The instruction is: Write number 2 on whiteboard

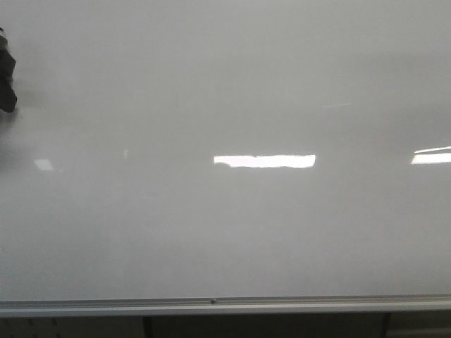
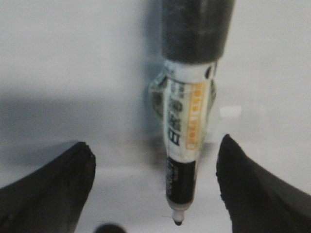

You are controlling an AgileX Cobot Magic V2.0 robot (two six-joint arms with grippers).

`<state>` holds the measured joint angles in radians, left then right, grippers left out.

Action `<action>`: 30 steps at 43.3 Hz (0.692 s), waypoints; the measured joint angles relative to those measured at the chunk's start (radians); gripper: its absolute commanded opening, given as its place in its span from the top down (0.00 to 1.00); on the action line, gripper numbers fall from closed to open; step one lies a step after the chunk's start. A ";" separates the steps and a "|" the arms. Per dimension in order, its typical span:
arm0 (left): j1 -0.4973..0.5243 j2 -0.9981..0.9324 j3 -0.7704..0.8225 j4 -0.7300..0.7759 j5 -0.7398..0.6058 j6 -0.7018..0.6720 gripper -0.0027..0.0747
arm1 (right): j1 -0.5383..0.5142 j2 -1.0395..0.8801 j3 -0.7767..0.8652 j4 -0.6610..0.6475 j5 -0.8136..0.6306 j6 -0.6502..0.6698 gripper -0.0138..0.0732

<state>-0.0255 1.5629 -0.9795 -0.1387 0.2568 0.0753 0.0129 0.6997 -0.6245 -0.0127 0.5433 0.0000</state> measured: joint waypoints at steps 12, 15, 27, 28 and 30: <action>0.000 0.012 0.000 -0.002 -0.002 0.000 0.68 | 0.000 0.000 0.000 0.000 0.000 0.000 0.14; 0.000 0.012 0.000 -0.002 -0.006 0.000 0.75 | 0.000 0.000 0.000 0.000 0.000 0.000 0.14; -0.003 0.012 0.000 -0.002 -0.009 0.000 0.94 | 0.000 0.000 0.000 0.000 0.000 0.000 0.14; -0.003 0.012 0.000 -0.002 -0.009 0.000 0.95 | 0.000 0.000 0.000 0.000 0.000 0.000 0.14; -0.003 0.012 0.000 -0.002 -0.009 0.000 0.95 | 0.000 0.000 0.000 0.000 0.000 0.000 0.14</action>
<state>-0.0283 1.5752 -0.9795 -0.1404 0.2481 0.0753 0.0129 0.6997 -0.6245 -0.0127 0.5433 0.0000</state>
